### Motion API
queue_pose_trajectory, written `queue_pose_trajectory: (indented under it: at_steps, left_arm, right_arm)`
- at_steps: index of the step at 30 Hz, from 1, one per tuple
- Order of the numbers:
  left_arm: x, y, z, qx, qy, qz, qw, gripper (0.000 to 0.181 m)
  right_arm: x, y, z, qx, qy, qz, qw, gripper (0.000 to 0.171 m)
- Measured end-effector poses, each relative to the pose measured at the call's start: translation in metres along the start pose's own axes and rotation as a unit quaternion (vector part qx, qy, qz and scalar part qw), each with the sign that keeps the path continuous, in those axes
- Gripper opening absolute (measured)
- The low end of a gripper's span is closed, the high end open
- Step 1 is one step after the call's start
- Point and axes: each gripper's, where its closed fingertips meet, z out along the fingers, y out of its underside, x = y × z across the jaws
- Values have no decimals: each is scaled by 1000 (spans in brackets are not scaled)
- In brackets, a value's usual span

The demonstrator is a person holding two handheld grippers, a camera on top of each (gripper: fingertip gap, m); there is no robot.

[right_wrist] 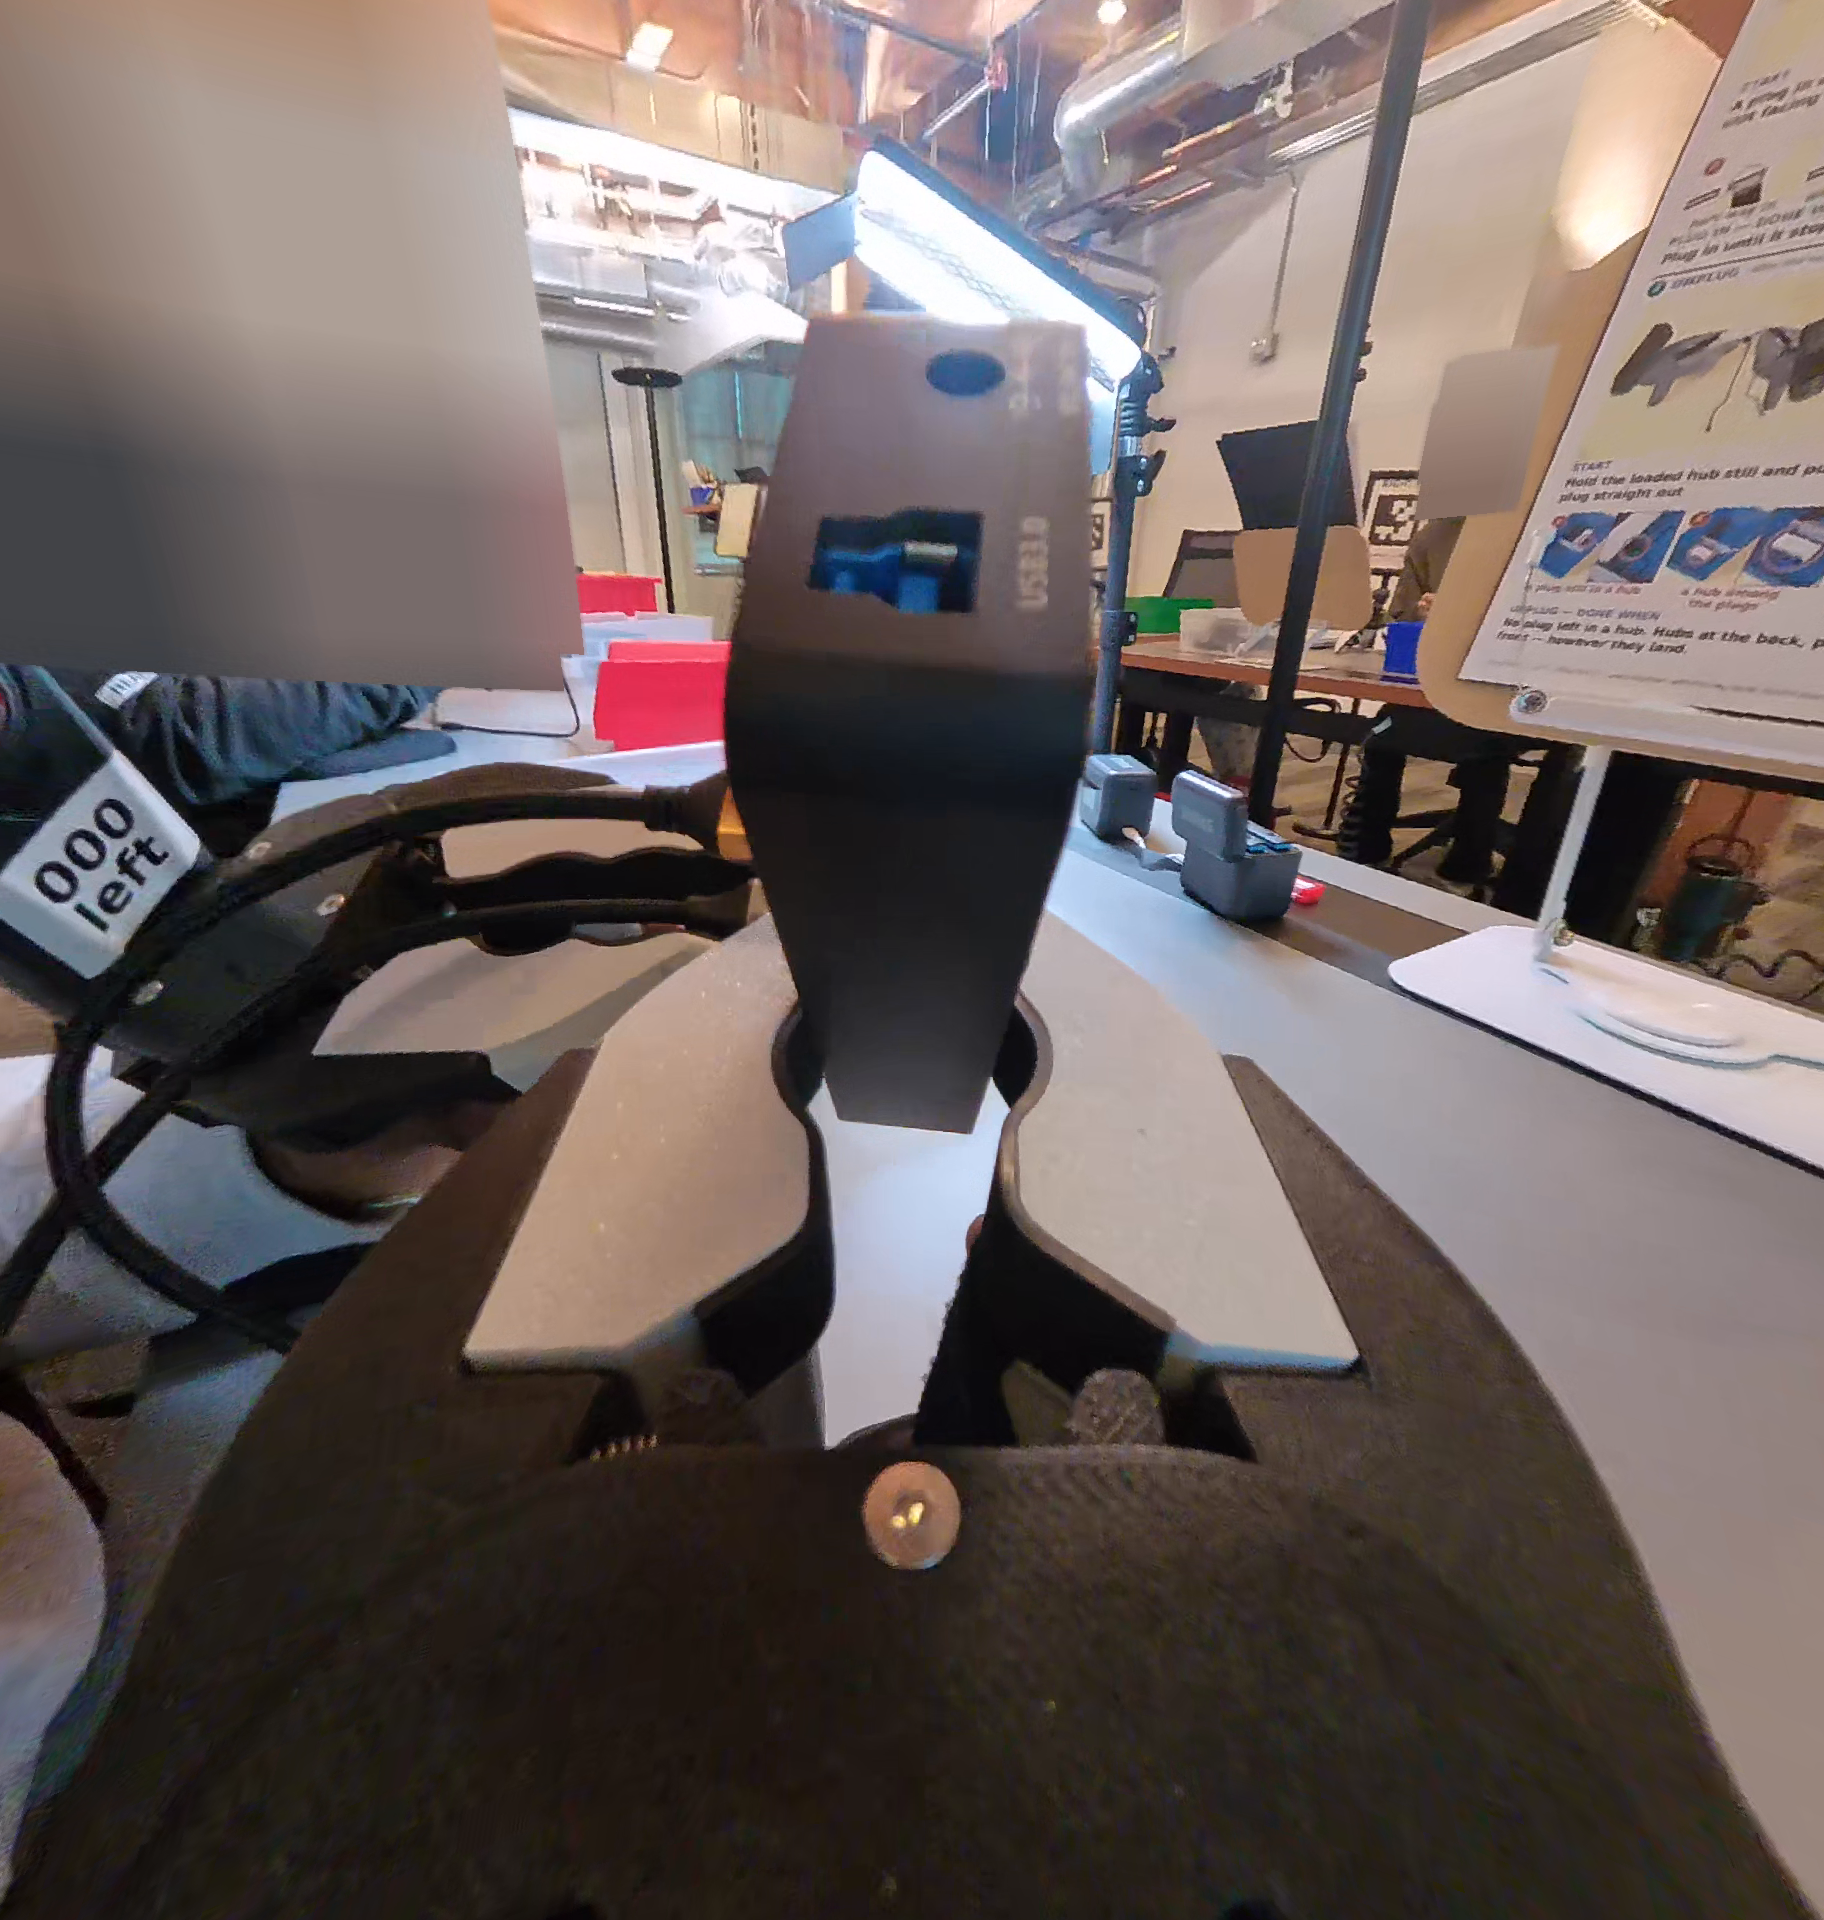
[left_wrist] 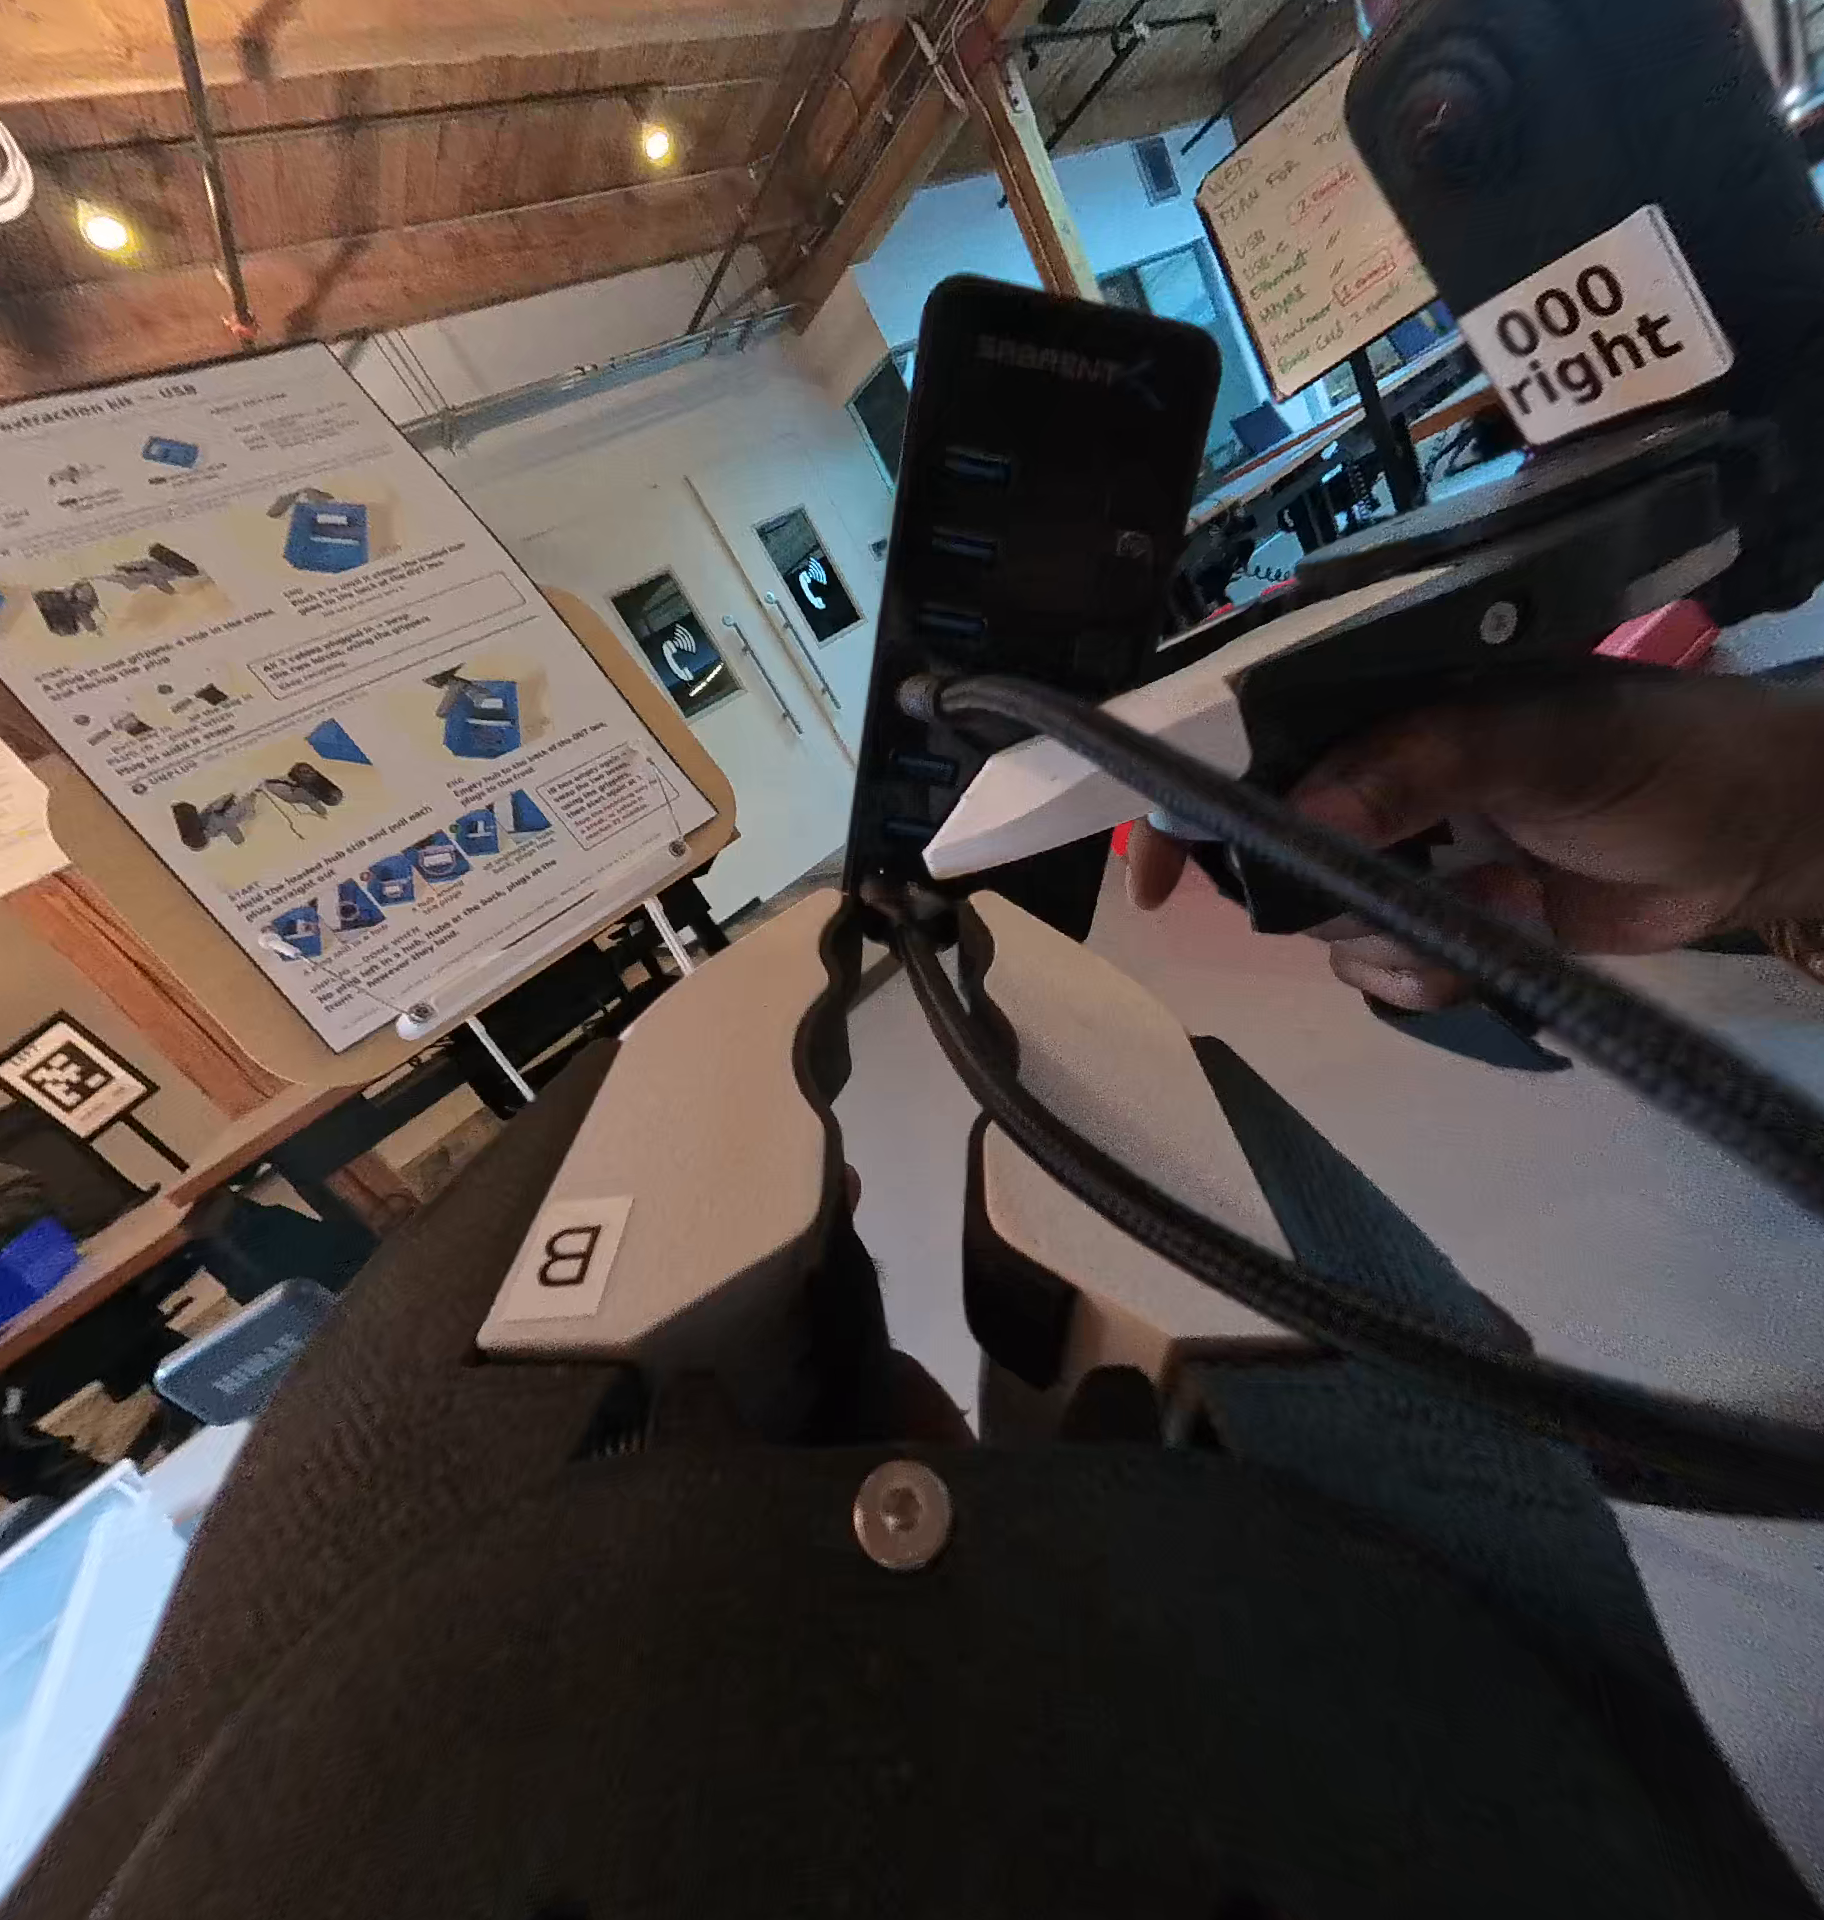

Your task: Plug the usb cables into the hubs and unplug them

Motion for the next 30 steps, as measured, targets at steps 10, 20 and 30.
queue_pose_trajectory:
  at_steps: [10,20,30]
  left_arm:
    - [-56,0,-14,89,-61,-238,965,57]
    - [-66,1,-16,120,-73,-298,944,63]
    - [-56,-24,-19,179,-24,-310,934,127]
  right_arm:
    - [101,-87,-28,37,138,5,990,30]
    - [278,-184,-147,-43,390,-70,917,30]
    - [336,-78,-276,-253,541,-28,801,31]
